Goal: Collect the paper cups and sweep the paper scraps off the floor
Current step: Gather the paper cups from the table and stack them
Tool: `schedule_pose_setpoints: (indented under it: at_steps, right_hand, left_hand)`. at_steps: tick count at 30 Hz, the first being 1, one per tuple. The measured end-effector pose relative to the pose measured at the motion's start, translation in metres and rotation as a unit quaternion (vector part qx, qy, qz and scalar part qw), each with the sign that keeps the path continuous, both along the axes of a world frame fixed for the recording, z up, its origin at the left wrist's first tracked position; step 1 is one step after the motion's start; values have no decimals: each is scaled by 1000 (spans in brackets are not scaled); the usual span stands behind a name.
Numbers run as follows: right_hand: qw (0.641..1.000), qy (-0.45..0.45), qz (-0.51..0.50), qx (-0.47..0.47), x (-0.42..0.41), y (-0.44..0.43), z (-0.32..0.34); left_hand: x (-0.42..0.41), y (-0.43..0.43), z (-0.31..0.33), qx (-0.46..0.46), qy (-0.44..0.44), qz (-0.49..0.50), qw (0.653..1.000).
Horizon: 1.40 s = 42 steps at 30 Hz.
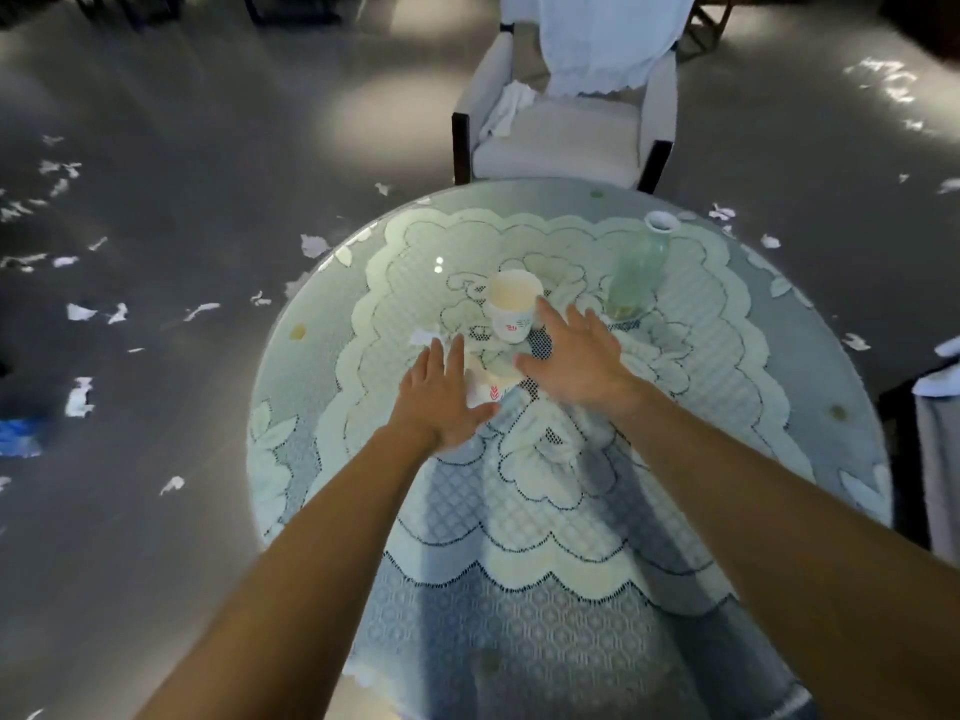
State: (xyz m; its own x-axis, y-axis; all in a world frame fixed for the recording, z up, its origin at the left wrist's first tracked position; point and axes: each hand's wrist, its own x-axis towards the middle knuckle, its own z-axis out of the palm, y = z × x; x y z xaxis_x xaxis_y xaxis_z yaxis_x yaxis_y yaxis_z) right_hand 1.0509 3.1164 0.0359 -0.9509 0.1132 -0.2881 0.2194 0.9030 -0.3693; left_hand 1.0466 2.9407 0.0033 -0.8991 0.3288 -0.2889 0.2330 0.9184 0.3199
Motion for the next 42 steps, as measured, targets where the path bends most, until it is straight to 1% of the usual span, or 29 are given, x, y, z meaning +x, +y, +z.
schedule_pose_setpoints:
  at_steps: [3, 5, 7, 9, 11, 13, 14, 16, 18, 20, 22, 23, 24, 26, 27, 29, 32, 34, 36, 40, 42]
  right_hand:
    - [999, 14, -43, -5, -29, -10, 0]
    - [997, 55, -51, -7, -45, -20, 0]
    - [988, 141, -43, -39, -55, -36, -1]
    - [976, 201, -20, -78, -64, -56, -4]
    - [975, 193, -7, -115, -74, -78, -11]
    - [984, 133, -1, -122, -87, -98, -23]
    - [989, 92, 3, -115, -93, -106, -29]
    - [994, 20, 13, -103, -101, -119, -42]
    - [995, -22, -2, -98, -105, -127, -54]
    - [997, -32, -13, -67, -105, -133, -63]
    - [998, -37, -3, -49, -106, -136, -65]
    - [998, -34, 2, -59, -105, -137, -63]
    - [996, -13, -6, -87, -105, -137, -59]
    - [981, 79, -58, -165, -107, -130, -40]
    - [972, 135, -85, -174, -109, -123, -28]
    - [952, 218, -134, -169, -111, -102, -6]
    - [914, 293, -217, -177, -107, -63, 16]
    - [912, 292, -248, -150, -101, -40, 20]
    - [922, 261, -253, -133, -93, -25, 17]
    - [938, 203, -249, -134, -81, -20, 1]
    - [946, 176, -253, -95, -82, -23, -10]
  left_hand:
    - [-23, 10, -19, -3, -37, -37, 999]
    - [-33, 10, -26, 3, -63, -53, 997]
    - [-40, 0, -29, 48, -69, -57, 995]
    - [-47, -23, -28, 127, -38, -35, 991]
    - [-56, -55, -28, 204, 22, 23, 979]
    - [-68, -87, -29, 227, 82, 58, 969]
    - [-74, -101, -29, 232, 97, 76, 965]
    - [-86, -120, -30, 263, 102, 113, 953]
    - [-97, -131, -32, 303, 104, 136, 938]
    - [-106, -137, -35, 316, 125, 146, 929]
    - [-109, -137, -36, 313, 140, 149, 928]
    - [-111, -137, -36, 314, 142, 148, 927]
    - [-112, -136, -37, 315, 141, 146, 927]
    - [-113, -130, -36, 321, 137, 134, 928]
    - [-114, -125, -34, 328, 131, 126, 927]
    - [-115, -109, -32, 341, 118, 109, 926]
    - [-116, -84, -28, 352, 87, 76, 929]
    - [-118, -68, -27, 356, 74, 54, 930]
    - [-119, -54, -26, 358, 68, 42, 930]
    - [-118, -42, -27, 349, 62, 25, 935]
    - [-118, -41, -29, 341, 60, 19, 938]
